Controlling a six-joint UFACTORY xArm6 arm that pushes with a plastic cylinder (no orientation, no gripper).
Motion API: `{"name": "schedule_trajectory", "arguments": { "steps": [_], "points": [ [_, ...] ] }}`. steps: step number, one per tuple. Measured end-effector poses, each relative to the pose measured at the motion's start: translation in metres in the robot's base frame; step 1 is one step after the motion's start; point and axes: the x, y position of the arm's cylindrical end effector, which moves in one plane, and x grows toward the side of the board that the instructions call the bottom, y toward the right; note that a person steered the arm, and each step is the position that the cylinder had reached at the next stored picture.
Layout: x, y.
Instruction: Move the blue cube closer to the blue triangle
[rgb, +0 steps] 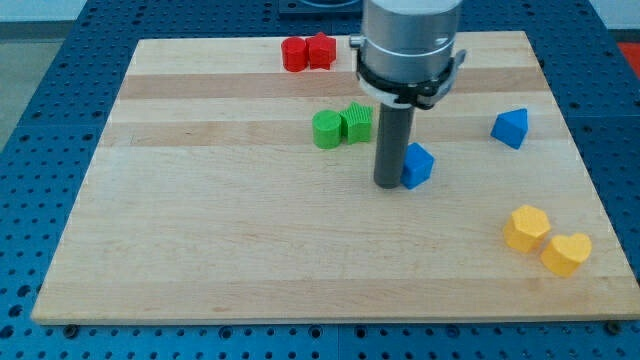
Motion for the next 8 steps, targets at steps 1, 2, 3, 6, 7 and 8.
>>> {"name": "schedule_trajectory", "arguments": {
  "steps": [1, 2, 3, 6, 7, 8],
  "points": [
    [-0.012, 0.004],
    [-0.023, 0.01],
    [-0.024, 0.031],
    [-0.024, 0.098],
    [-0.024, 0.116],
    [-0.024, 0.131]
  ]
}}
